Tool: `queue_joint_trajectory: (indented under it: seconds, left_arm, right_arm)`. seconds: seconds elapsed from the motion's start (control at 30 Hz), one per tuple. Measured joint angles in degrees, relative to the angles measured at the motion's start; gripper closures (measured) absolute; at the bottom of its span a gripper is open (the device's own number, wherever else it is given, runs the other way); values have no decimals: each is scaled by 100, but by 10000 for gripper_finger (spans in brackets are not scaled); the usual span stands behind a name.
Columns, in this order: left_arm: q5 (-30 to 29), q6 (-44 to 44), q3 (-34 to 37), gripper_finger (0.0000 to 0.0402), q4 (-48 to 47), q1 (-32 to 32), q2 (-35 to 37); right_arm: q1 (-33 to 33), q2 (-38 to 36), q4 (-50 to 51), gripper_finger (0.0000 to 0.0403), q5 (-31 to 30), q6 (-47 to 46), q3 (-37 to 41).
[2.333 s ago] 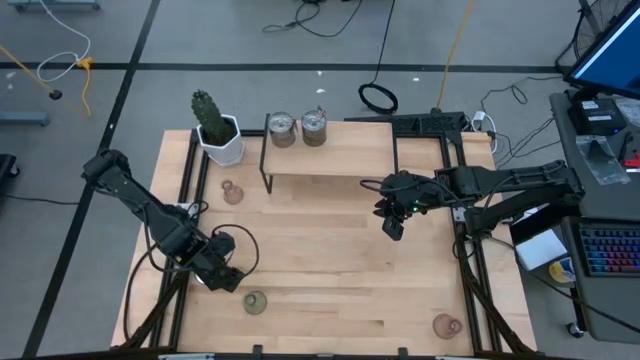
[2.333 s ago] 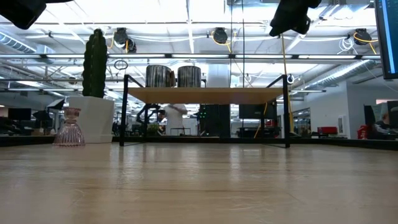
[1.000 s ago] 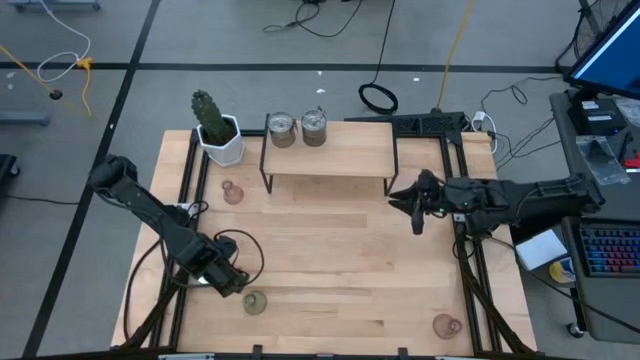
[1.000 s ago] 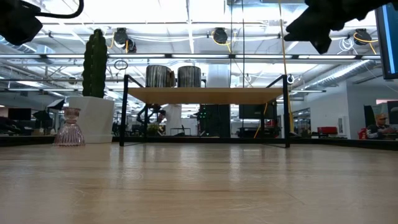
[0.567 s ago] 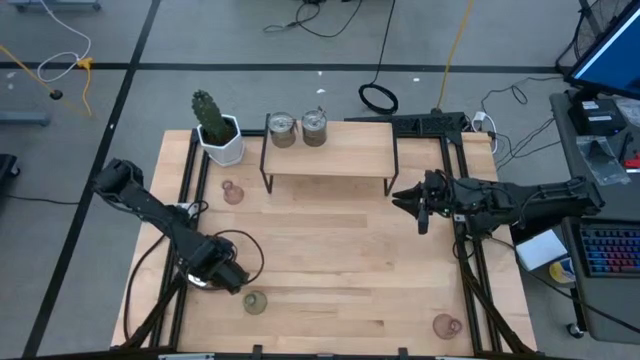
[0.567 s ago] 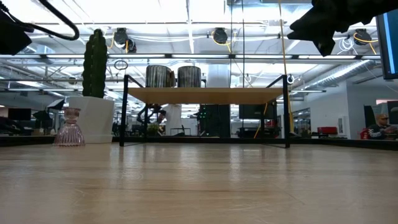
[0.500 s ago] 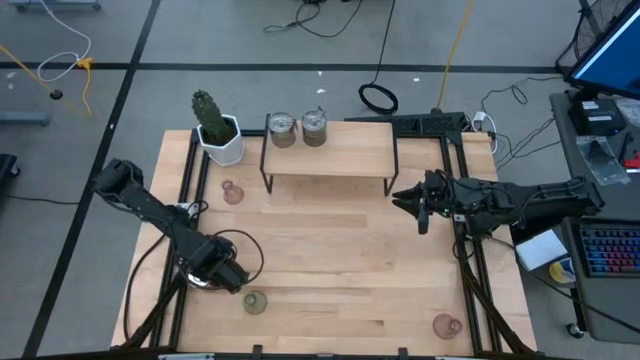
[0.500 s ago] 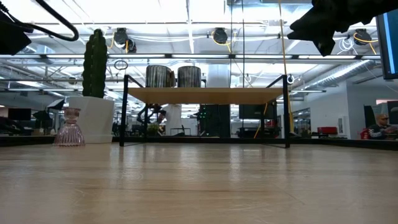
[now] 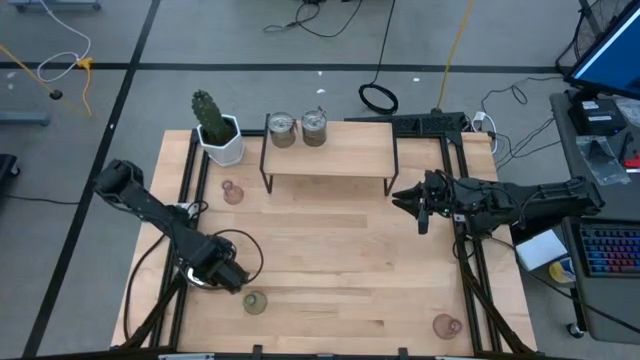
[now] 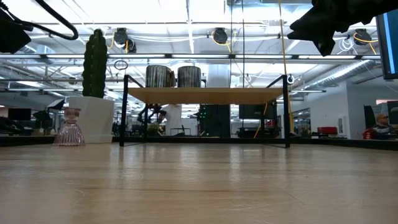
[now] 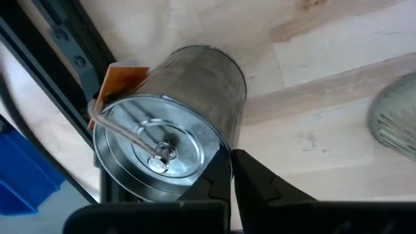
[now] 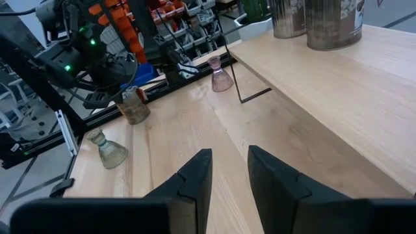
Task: Pick & Place candle stick holders
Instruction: Put the silver scented candle on the shelf
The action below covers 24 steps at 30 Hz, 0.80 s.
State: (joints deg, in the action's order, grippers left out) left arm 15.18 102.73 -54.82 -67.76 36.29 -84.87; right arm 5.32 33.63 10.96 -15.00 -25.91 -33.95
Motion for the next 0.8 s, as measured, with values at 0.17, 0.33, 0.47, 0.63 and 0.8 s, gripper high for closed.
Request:
queue_joint_trajectory:
  seconds: [0.17,0.33,0.47,0.63,0.8]
  left_arm:
    - [-760,-188,-390,400,-654,-47,-56]
    - [-926,-478,-680,401,-838,-273,-42]
    - [-1009,-907,-733,401,-813,-514,-32]
    - [-1174,-1499,-736,401,-785,-809,-27]
    - [-1235,-2180,-753,401,-608,-1114,-25]
  right_arm:
    - [0,0,2,313,-8,0,0]
    - [0,0,2,313,-13,0,0]
    - [0,0,0,313,-15,0,0]
    - [0,0,-2,313,-13,-51,0]
    - [0,0,-4,313,-15,-61,0]
